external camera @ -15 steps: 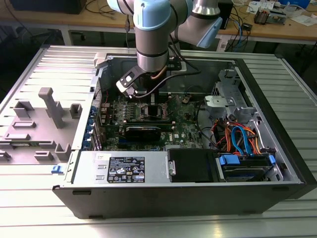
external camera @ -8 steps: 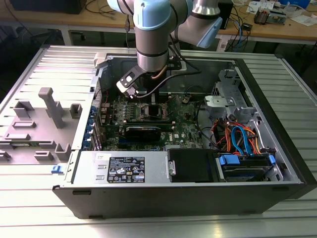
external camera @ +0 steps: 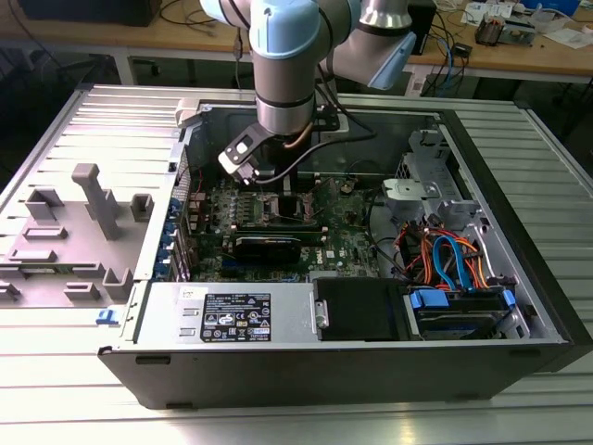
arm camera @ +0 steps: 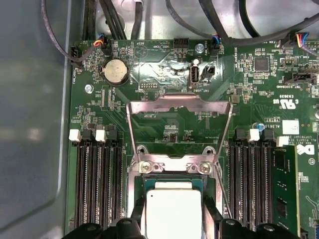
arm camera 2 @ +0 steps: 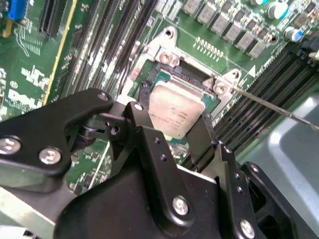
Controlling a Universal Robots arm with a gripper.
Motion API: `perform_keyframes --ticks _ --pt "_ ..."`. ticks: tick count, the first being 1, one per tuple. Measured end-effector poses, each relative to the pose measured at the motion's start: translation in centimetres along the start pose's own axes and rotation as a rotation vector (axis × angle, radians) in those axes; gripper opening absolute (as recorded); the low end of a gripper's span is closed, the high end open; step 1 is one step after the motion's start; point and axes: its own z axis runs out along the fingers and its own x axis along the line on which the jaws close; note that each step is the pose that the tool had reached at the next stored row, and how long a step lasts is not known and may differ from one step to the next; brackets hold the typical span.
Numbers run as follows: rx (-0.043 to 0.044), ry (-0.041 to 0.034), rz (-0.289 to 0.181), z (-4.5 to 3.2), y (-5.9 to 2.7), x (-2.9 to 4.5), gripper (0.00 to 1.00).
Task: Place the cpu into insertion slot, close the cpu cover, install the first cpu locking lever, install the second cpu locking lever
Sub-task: 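Place the cpu into insertion slot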
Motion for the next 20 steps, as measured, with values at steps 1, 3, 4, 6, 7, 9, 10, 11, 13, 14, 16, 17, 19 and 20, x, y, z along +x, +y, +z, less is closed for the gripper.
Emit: perform_keyframes --ticks 1,3,4,6,7,9,10,11,13,14,16,17,19,20 --pt "-0.0002 0.0006 0.000 0.04 -0.01 -0.01 0.54" --pt "-0.0008 0.0011 0.000 0.06 -0.12 -0.05 0.54" --pt "0.0005 0.0025 0.000 0.07 -0.24 -0.04 0.54" --pt "-0.0006 0.0021 0.000 0.07 -0.27 -0.04 0.54" --pt "-0.0007 0.0021 0.000 0.07 -0.27 -0.04 0.54" --pt "-0.0004 0.0019 0.000 0.06 -0.28 -0.05 0.54" --pt "-0.0004 0.0018 0.000 0.05 -0.29 -0.05 0.54" --pt "-0.0004 0.0019 0.000 0.05 -0.30 -0.04 0.54" --pt "-0.0004 0.0019 0.000 0.05 -0.30 -0.04 0.54" --pt "-0.0004 0.0019 0.000 0.05 -0.31 -0.04 0.54" --pt "-0.0004 0.0019 0.000 0.06 -0.31 -0.04 0.54" --pt "-0.0004 0.0019 0.000 0.06 -0.31 -0.04 0.54" --pt "-0.0007 0.0026 0.000 0.08 -0.32 -0.04 0.55" --pt "-0.0006 0.0024 0.000 0.07 -0.32 -0.04 0.55"
